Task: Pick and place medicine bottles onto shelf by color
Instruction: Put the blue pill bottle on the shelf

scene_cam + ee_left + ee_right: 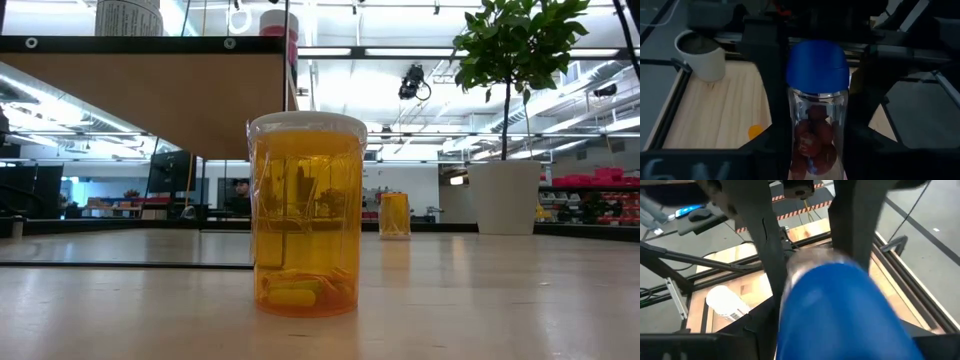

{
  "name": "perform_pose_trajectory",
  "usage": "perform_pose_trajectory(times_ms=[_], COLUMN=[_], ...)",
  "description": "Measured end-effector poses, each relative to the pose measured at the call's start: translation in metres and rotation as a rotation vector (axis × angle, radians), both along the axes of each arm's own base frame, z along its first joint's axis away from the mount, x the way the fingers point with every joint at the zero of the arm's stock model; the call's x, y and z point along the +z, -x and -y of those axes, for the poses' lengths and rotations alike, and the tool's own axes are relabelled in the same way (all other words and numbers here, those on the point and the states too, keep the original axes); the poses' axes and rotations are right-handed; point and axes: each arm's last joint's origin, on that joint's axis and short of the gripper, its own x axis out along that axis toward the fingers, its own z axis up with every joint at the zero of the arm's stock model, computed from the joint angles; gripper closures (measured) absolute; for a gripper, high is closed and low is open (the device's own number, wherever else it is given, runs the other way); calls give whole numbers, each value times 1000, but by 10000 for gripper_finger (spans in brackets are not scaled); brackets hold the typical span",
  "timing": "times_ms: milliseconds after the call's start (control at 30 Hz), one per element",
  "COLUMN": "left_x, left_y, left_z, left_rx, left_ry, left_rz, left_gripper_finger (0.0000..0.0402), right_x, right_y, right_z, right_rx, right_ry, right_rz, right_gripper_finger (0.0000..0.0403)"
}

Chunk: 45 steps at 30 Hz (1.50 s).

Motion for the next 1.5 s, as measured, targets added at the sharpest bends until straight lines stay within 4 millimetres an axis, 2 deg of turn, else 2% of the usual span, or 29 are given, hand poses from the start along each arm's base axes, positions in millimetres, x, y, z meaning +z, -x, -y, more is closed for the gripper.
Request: perform_pose_trajectory(times_ms=[200,733,900,1100,1300,1500], left_x=[4,4,5,5,7,15], left_y=[2,4,6,13,21,37], left_z=[-5,-9,-15,-31,-42,-41], left_rx=[14,37,58,155,183,198], left_ry=[-10,-6,-8,-24,-4,-13], left_rz=[33,34,45,34,42,58], left_gripper_finger=[270,270,267,266,264,266], right_x=[3,-1,3,7,3,-3], right_y=[10,13,20,32,36,41], right_z=[0,0,0,-6,-9,-9], right_rx=[-26,-27,-40,-31,-45,-59], right_ry=[2,-1,6,-20,-13,-3], right_rz=[-31,-78,-86,-117,-174,-255], right_gripper_finger=[191,191,191,191,191,191])
